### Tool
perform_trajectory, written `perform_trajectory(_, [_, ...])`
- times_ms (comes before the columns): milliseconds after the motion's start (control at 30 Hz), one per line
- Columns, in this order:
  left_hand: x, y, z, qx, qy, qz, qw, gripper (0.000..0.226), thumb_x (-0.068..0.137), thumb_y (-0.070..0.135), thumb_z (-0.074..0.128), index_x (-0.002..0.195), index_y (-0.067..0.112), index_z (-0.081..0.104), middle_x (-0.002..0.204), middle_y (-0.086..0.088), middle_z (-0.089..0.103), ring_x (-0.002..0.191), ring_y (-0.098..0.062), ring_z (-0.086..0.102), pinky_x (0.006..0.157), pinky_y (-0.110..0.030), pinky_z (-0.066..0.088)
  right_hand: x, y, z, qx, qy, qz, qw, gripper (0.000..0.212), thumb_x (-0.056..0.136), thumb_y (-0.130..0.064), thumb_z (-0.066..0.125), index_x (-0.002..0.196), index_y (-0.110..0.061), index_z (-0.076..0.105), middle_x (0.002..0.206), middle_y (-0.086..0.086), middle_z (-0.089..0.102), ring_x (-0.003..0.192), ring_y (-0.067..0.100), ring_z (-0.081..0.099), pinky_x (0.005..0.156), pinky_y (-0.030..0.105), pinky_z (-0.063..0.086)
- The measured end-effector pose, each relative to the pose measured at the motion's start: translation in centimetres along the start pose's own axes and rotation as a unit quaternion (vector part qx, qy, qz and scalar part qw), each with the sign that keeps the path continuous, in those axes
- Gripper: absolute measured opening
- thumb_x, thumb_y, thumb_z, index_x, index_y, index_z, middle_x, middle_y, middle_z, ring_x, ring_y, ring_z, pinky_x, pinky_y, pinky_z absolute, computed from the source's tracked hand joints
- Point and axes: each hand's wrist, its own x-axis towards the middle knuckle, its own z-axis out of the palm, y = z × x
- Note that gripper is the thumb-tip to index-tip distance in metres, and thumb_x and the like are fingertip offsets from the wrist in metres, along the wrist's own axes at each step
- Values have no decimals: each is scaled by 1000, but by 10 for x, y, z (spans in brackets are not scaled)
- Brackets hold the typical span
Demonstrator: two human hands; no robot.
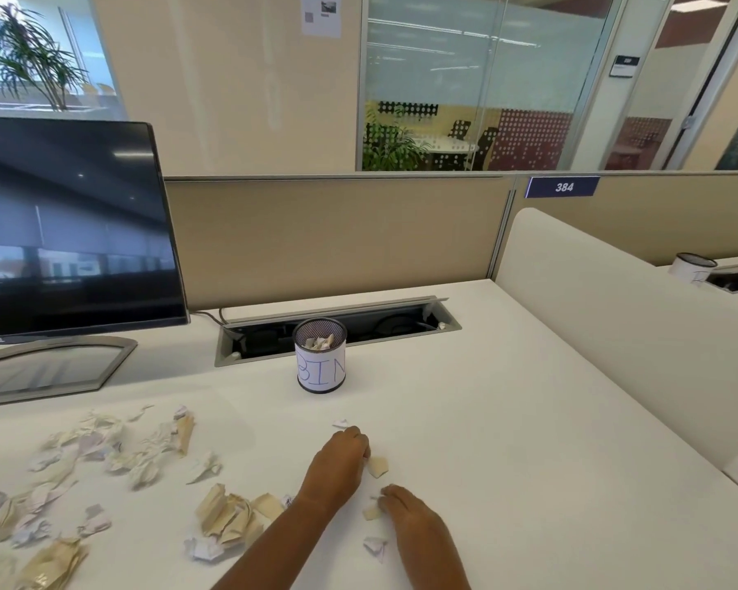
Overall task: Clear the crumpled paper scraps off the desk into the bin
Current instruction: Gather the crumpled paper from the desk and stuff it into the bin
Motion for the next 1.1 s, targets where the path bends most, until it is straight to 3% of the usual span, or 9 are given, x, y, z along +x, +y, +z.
perform_trajectory(67, [-1,-3,-3,-27,7,-22,999,22,95,9,41,108,8,59,116,-6,59,107,-18,53,88,-24,43,8,5,-8,38,-30,22,999,31,50,-10,90,77,-11,76,86,-4,75,73,1,70,63,4,46])
perform_trajectory(133, [-2,-7,-8,-70,32,-46,996,20,94,9,44,104,7,61,111,-6,61,103,-18,54,84,-21,40,18,13,-11,92,2,86,992,19,84,-1,62,99,-6,72,109,3,71,101,12,65,77,0,39])
perform_trajectory(300, [9,-12,-46,-172,136,-85,972,13,89,6,54,95,5,66,98,-6,65,86,-13,51,65,-13,28,42,14,-19,321,68,203,922,22,80,9,60,83,-6,75,84,7,73,79,19,64,66,7,47])
perform_trajectory(400, [27,-13,-77,-183,190,-89,960,15,90,6,55,97,3,67,102,-11,68,92,-22,60,71,-16,36,64,0,-26,476,46,260,839,23,78,14,59,78,-5,71,82,11,69,78,22,62,69,20,50])
perform_trajectory(500, [49,-18,-106,-190,223,-105,950,15,90,5,54,95,1,67,101,-15,68,92,-27,62,74,-29,44,90,-18,-33,532,34,258,806,17,80,16,56,87,5,68,89,15,67,84,25,61,79,27,51])
perform_trajectory(667, [81,-32,-131,-154,203,-148,956,17,87,-2,51,91,0,67,100,-17,68,92,-29,62,78,-36,49,151,-50,-46,523,65,216,822,22,82,13,56,103,12,64,100,21,64,96,29,61,91,32,48])
perform_trajectory(833, [100,-38,-134,-138,169,-164,962,17,86,-5,52,94,1,66,107,-17,66,97,-30,61,81,-37,49,209,-79,-45,561,79,196,800,23,84,12,55,105,11,63,96,16,62,90,24,58,84,28,49])
perform_trajectory(1000, [104,-43,-131,-161,143,-127,968,35,89,-5,43,121,5,52,115,-19,61,104,-32,59,87,-41,51,235,-89,-25,439,115,199,869,19,89,-1,55,102,5,67,105,19,69,94,27,62,89,35,52])
perform_trajectory(1100, [103,-49,-127,-184,161,-122,962,45,88,-9,36,129,7,45,111,-20,62,100,-31,59,85,-37,49,238,-94,-20,368,72,188,908,26,94,-11,48,103,4,66,110,21,67,85,25,58,75,28,41])
